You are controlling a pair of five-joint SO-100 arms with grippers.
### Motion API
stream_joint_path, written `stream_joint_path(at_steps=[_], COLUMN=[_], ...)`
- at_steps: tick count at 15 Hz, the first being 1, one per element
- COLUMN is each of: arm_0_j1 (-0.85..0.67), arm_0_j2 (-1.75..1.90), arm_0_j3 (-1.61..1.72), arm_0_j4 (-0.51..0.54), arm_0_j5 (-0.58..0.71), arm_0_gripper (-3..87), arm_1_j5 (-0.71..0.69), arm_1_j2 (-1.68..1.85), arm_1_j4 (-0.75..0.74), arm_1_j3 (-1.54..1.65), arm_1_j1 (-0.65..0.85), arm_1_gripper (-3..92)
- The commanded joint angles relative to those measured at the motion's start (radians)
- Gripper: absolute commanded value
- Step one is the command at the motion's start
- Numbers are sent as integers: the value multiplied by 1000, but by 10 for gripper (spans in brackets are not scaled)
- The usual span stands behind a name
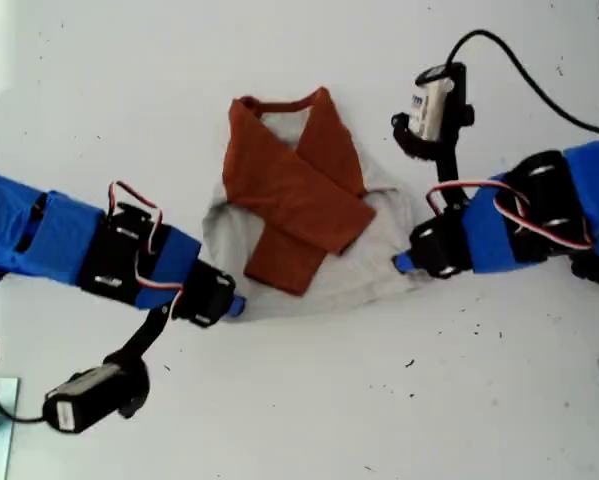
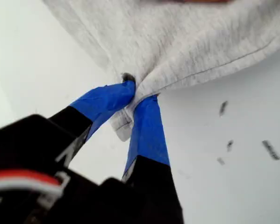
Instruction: Fold t shirt
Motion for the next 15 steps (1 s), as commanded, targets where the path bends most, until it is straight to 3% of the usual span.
stream_joint_path(at_steps=[1,3,5,6,8,9,10,11,13,14,15], arm_0_j1=[126,140,29,-81,-440,-660,-825,-911,-931,-931,-885], arm_0_j2=[48,91,167,221,348,411,423,426,620,839,1081], arm_0_j3=[-87,-109,-106,-104,-80,11,63,126,419,661,844], arm_0_j4=[15,17,117,170,242,192,169,167,91,-49,-114], arm_0_j5=[-83,-89,-29,41,166,198,225,219,126,92,35], arm_0_gripper=[-3,-3,-3,-3,-3,100,323,358,306,260,235], arm_1_j5=[55,5,-100,-163,-333,-376,-365,-337,-347,-356,-354], arm_1_j2=[52,34,75,132,202,190,189,236,423,488,548], arm_1_j4=[6,-46,-8,-3,-51,-83,-118,-118,-21,52,77], arm_1_j3=[-63,-129,-172,-160,-164,-181,-149,-89,74,132,204], arm_1_j1=[-149,-133,21,146,494,678,822,908,1028,1046,1006], arm_1_gripper=[32,32,32,32,39,277,292,292,292,292,292])
